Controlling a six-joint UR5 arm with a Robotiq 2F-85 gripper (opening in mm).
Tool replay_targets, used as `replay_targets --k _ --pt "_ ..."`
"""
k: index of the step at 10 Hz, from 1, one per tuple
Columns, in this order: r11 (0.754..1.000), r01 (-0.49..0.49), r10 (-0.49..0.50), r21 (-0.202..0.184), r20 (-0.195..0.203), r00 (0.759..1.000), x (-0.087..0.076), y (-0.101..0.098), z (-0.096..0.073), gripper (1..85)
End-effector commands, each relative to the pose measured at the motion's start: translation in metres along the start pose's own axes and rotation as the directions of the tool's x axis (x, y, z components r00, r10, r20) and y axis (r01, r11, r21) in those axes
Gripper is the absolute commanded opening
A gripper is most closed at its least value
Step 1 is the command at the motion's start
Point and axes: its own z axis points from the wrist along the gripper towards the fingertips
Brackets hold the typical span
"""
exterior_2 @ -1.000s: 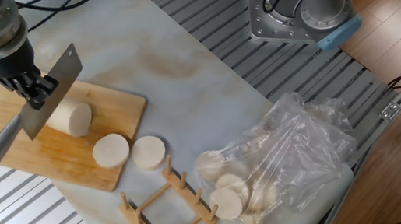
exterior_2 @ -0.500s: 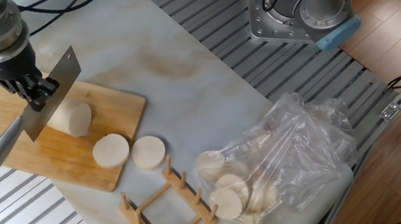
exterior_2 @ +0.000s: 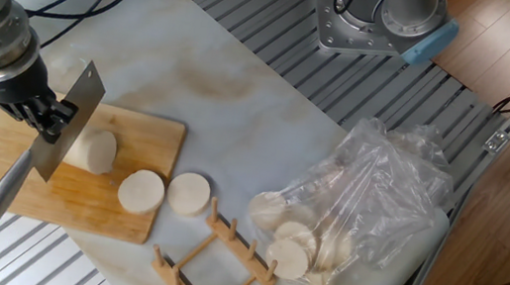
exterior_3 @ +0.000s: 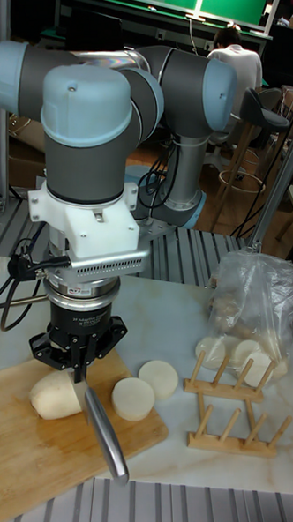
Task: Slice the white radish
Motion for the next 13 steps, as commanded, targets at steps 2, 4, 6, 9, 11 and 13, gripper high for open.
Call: replay_targets --k 2,4,6,9,11,13 --pt "1.000 0.002 -0.002 -0.018 0.006 1.000 0.0010 0.0031 0.0009 1.3" --pt "1.000 -0.002 0.002 -0.030 0.008 1.000 0.0045 0.0050 0.0038 1.3" --pt "1.000 -0.002 0.002 -0.027 0.007 1.000 0.0056 0.0041 0.0042 1.3" --pt "1.000 -0.005 0.005 -0.021 0.010 1.000 0.0047 0.0023 0.0046 1.3" --pt "1.000 -0.008 0.009 -0.017 0.011 1.000 0.0042 0.0017 0.0040 1.3" --pt "1.000 -0.011 0.012 -0.020 0.012 1.000 0.0031 0.0026 0.0032 1.3"
